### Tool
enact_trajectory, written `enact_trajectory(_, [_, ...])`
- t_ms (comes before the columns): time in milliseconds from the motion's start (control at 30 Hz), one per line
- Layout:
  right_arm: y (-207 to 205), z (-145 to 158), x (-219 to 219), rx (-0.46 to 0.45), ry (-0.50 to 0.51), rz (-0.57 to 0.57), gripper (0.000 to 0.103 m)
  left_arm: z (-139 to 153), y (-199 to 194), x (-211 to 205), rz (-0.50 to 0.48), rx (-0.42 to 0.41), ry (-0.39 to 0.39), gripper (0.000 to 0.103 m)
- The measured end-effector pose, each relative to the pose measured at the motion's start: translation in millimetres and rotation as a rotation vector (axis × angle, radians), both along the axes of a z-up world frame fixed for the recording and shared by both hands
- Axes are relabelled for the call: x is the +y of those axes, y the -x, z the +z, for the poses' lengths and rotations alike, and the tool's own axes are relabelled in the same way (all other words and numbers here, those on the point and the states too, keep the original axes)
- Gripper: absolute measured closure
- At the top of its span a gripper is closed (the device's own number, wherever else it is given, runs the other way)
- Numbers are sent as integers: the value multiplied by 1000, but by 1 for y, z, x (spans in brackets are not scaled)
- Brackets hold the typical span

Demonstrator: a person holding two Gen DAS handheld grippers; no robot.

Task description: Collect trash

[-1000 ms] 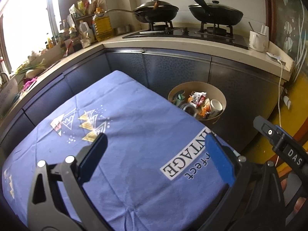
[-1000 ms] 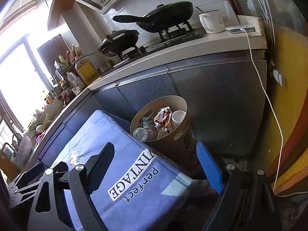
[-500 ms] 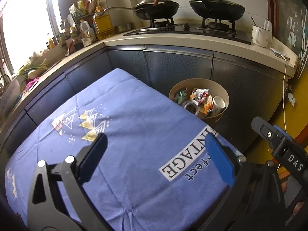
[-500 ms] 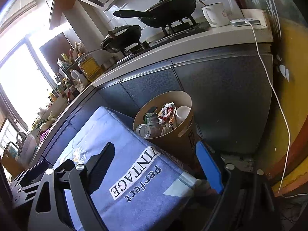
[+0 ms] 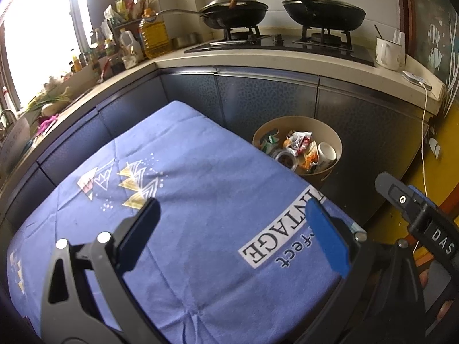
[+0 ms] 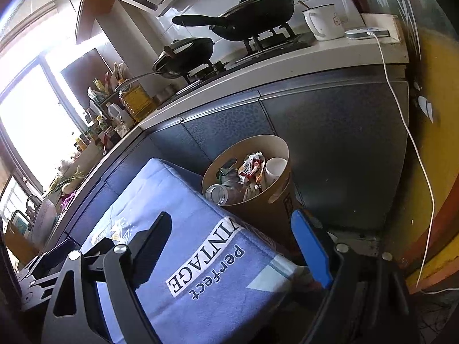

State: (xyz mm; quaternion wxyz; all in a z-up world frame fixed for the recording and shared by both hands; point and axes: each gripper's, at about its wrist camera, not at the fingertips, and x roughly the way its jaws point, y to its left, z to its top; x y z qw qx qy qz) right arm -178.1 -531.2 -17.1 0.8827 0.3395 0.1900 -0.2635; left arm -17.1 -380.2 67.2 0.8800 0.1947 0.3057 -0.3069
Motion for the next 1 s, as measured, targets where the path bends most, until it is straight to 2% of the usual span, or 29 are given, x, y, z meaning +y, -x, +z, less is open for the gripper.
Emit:
enact_trajectory(700, [-6,1,4,-1,-1,22,20,-1,-3,6,13,7,-10,6])
enact_trajectory(1000, [-7,2,8,-2,-2,23,20,-1,-4,10,30,-16,-13,6])
